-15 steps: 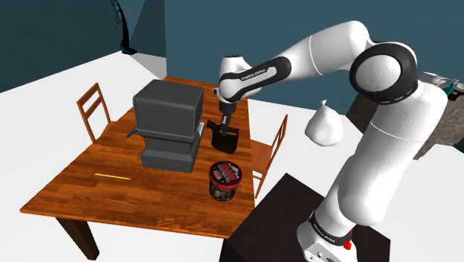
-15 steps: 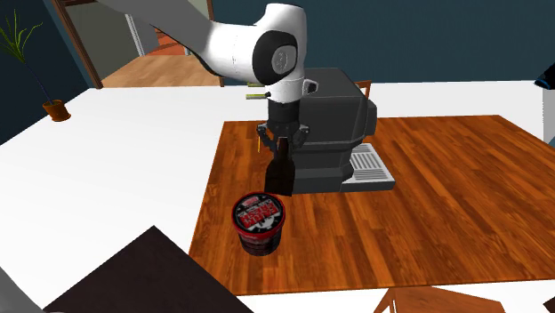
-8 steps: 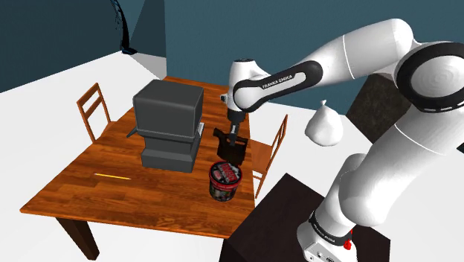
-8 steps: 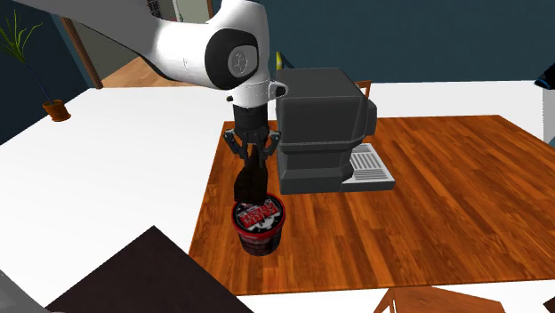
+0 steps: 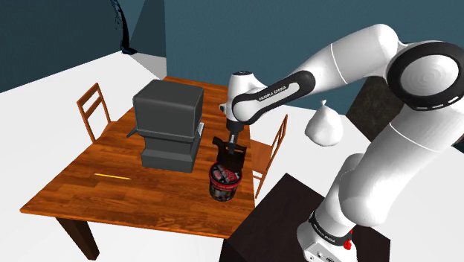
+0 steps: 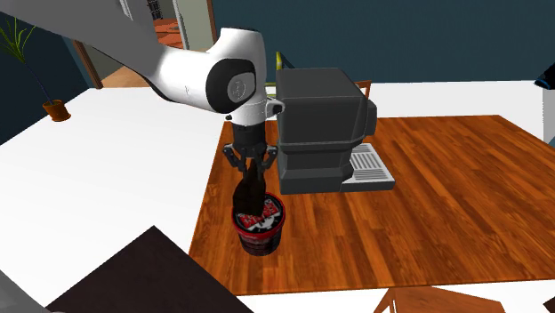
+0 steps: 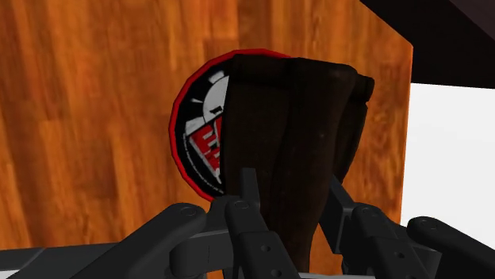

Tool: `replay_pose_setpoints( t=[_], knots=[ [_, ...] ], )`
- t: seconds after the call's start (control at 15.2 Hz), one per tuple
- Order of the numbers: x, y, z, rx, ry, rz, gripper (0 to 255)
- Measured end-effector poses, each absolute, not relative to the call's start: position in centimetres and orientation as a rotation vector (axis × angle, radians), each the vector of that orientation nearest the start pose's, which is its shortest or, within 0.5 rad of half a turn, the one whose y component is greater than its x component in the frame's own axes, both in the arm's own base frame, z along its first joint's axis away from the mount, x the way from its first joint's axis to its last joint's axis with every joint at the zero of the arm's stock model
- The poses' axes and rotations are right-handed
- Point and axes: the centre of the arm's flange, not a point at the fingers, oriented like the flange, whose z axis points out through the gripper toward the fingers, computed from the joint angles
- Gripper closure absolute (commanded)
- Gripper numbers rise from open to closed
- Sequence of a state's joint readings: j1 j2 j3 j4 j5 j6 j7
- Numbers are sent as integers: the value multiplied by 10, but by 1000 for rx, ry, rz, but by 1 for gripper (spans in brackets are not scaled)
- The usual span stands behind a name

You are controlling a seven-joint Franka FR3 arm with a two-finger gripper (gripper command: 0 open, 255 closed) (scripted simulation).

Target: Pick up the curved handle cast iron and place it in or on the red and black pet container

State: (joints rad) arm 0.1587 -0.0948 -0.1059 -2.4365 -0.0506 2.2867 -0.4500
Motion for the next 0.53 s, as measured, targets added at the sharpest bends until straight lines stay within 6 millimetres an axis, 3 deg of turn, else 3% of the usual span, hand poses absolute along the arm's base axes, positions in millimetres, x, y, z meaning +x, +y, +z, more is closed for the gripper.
replay_pose_setpoints(
  t=[0.53],
  knots=[
    [467,23,294,-3043,-839,94,255]
  ],
)
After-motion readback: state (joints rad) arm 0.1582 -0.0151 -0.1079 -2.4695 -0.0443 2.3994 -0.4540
